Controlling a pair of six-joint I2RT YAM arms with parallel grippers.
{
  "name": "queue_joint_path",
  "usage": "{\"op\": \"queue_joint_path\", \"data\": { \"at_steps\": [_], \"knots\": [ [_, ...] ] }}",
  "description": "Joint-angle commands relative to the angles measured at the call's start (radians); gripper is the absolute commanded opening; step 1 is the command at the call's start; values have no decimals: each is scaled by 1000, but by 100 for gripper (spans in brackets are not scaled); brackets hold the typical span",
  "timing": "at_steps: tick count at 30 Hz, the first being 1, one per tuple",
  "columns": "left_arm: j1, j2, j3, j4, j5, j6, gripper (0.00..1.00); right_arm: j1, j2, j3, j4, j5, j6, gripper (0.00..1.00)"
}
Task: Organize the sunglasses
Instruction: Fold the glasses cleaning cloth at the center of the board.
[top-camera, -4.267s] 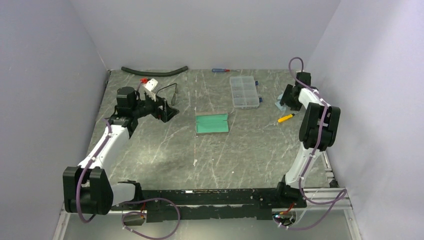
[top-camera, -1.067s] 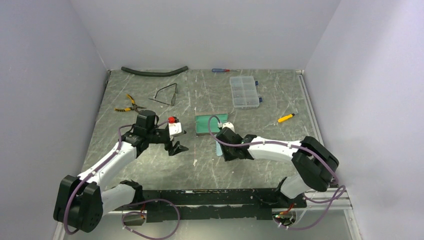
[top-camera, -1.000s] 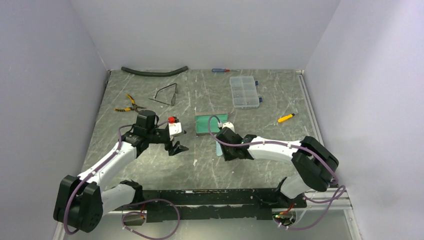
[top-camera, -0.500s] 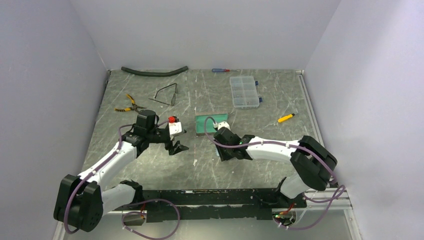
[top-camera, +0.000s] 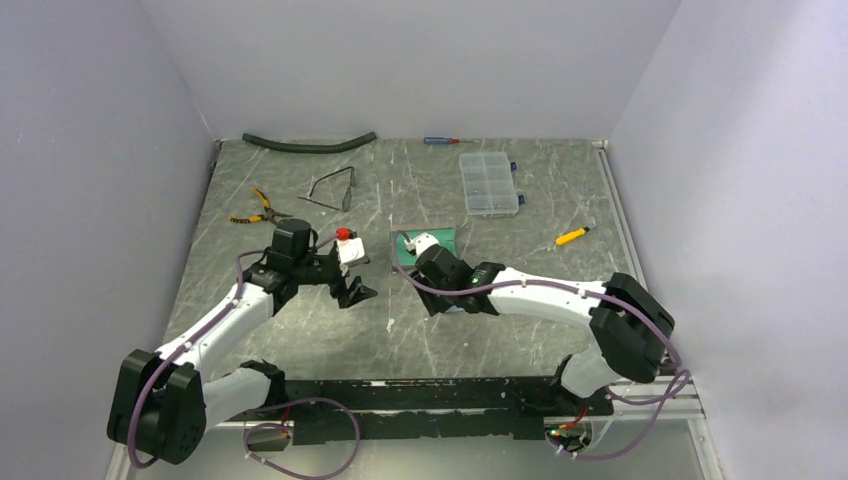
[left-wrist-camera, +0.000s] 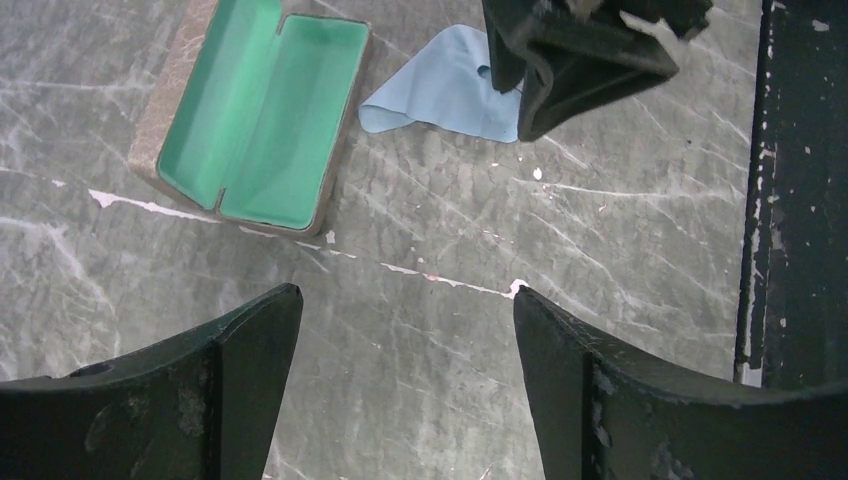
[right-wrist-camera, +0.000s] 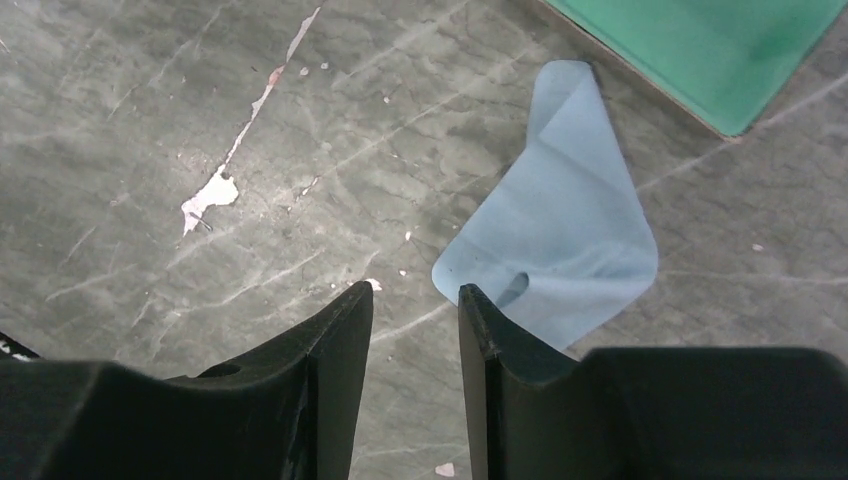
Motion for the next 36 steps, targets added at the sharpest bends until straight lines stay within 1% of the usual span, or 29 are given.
{"op": "queue_joint_path", "data": {
  "at_steps": [1, 5, 8, 11, 15, 20, 23, 26, 34, 36],
  "knots": [
    [11, -25, -1, 31, -55, -69, 83, -1, 73, 44, 12, -51, -31, 40],
    [66, -34, -9, 48, -52, -68, 84, -11, 132, 66, 2, -55, -24, 39],
    [87, -38, -6, 40, -43, -71, 84, -25, 169, 59, -13, -54, -5, 39],
    [90, -48, -6, 29, -28, -72, 83, -30, 171, 34, -3, -45, 13, 40],
    [90, -55, -12, 25, -8, -84, 83, -52, 172, 25, -32, 0, 36, 40],
    [90, -53, -13, 35, 4, -85, 83, -88, 175, 49, -44, 14, 6, 39],
    [90, -53, -7, 32, 5, -80, 83, -114, 184, 45, -35, 2, 2, 37],
    [90, -58, -5, 28, 0, -79, 83, -125, 187, 29, -22, -5, 4, 30],
    [90, -58, -11, 36, 9, -81, 83, -145, 206, 16, -8, -15, 1, 1],
    [90, -55, -10, 33, 12, -76, 83, -148, 203, 28, -22, -17, -3, 0]
  ]
}}
